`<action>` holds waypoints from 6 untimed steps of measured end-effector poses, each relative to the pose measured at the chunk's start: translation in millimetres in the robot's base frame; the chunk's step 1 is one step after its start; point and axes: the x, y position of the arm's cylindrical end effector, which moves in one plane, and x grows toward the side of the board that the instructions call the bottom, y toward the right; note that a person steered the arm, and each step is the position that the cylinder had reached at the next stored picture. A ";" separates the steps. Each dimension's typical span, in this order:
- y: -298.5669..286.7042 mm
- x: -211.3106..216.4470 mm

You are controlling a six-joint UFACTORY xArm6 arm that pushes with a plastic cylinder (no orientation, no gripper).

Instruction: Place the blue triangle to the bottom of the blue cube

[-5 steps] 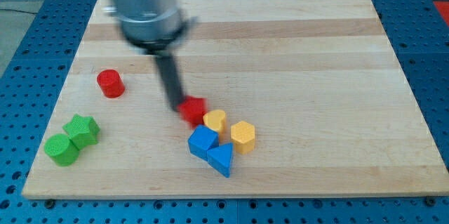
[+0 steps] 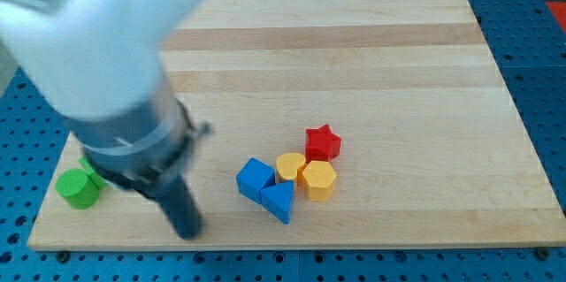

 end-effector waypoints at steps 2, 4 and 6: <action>135.4 1.6; 113.6 -13.9; 37.5 -85.2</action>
